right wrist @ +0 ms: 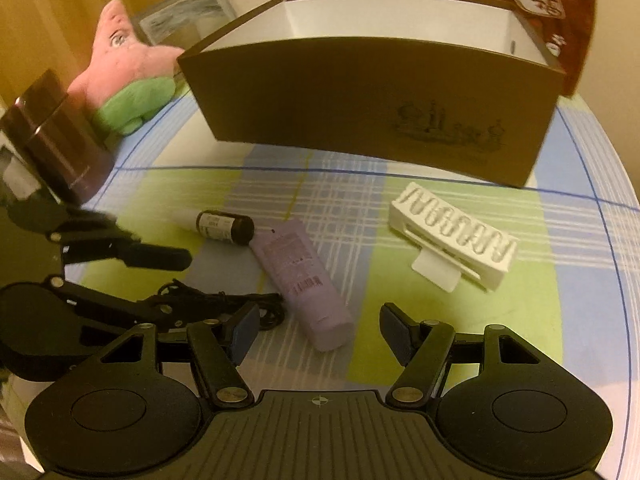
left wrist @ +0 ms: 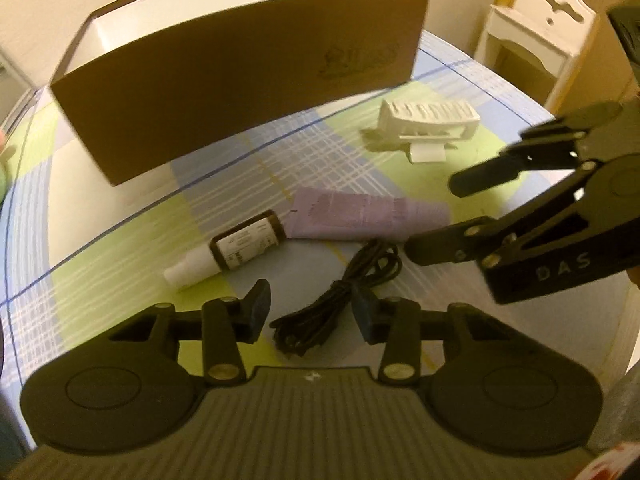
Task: Organize rigid objects
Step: 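Close the left tool on the black cable while the right tool reaches the purple tube, then grasp the purple tube with the right tool while the left tool lifts the cable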
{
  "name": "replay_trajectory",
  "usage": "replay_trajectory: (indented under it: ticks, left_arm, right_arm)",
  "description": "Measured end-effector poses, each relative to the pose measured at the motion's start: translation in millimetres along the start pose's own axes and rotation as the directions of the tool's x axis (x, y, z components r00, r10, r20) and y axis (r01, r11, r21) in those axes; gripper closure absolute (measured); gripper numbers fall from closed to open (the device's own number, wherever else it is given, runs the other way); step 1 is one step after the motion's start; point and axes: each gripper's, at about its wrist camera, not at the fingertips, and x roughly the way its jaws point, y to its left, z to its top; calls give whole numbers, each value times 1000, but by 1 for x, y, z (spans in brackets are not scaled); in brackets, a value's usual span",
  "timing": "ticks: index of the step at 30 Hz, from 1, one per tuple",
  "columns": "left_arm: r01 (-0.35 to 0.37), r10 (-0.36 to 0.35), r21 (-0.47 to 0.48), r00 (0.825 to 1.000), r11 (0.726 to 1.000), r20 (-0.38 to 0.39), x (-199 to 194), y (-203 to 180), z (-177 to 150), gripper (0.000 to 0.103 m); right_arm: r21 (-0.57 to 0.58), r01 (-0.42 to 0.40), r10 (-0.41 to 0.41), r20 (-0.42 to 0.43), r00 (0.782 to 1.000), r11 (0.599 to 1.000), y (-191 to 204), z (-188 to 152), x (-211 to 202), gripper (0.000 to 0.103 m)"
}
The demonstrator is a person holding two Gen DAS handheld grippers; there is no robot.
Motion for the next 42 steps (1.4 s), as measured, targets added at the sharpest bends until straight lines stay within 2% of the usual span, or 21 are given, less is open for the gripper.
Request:
replay_trajectory:
  ticks: [4, 6, 8, 11, 14, 16, 19, 24, 27, 29, 37, 38, 42]
  left_arm:
    - [1, 0, 12, 1000, 1000, -22, 6, -3, -1, 64]
    - [1, -1, 17, 999, 1000, -35, 7, -3, -4, 68]
    - [-2, 2, 5, 999, 1000, -41, 6, -3, -7, 73]
    - [-10, 8, -51, 999, 999, -49, 2, 2, -11, 74]
    - [-12, 3, -129, 998, 992, -69, -1, 6, -15, 82]
    - [-11, -1, -157, 997, 988, -75, -4, 6, -16, 82]
    - [-5, -6, -158, 998, 987, -66, -4, 2, -13, 81]
    - [-15, 5, -145, 997, 989, -73, 6, 4, -1, 80]
    - [-25, 15, -137, 997, 990, -75, 10, 4, 3, 81]
    - [-36, 26, -137, 997, 990, -75, 11, 5, 2, 88]
    - [-41, 29, -167, 997, 985, -77, 8, 11, -1, 90]
    - [-42, 29, -171, 997, 984, -77, 7, 11, -1, 90]
    - [-44, 31, -185, 997, 982, -75, 3, 10, -2, 90]
  right_arm:
    - [-47, 2, -2, 2, 1000, 999, 2, -5, 7, 56]
    - [-63, 3, -3, 6, 1000, 998, 0, -6, 9, 71]
    - [-64, -15, 15, 5, 1000, 998, -1, -8, 8, 73]
    - [-61, -31, 31, -8, 999, 998, -2, -11, 6, 74]
    - [-38, -46, 45, -27, 999, 998, -5, -14, 1, 74]
    - [-21, -59, 58, -47, 997, 998, -7, -15, -1, 74]
    - [-14, -46, 45, -60, 997, 999, -7, -13, 1, 73]
    - [-26, -25, 24, -40, 999, 999, -5, -5, 8, 64]
    - [-55, -16, 14, -38, 999, 998, -1, 1, 15, 64]
    - [-65, -15, 13, -35, 999, 998, 1, 4, 20, 64]
    - [-115, -6, 3, -26, 1000, 993, 9, 11, 33, 64]
    - [-122, -5, 2, -26, 1000, 992, 10, 11, 33, 67]
    - [-139, -8, 3, -37, 999, 990, 10, 11, 32, 69]
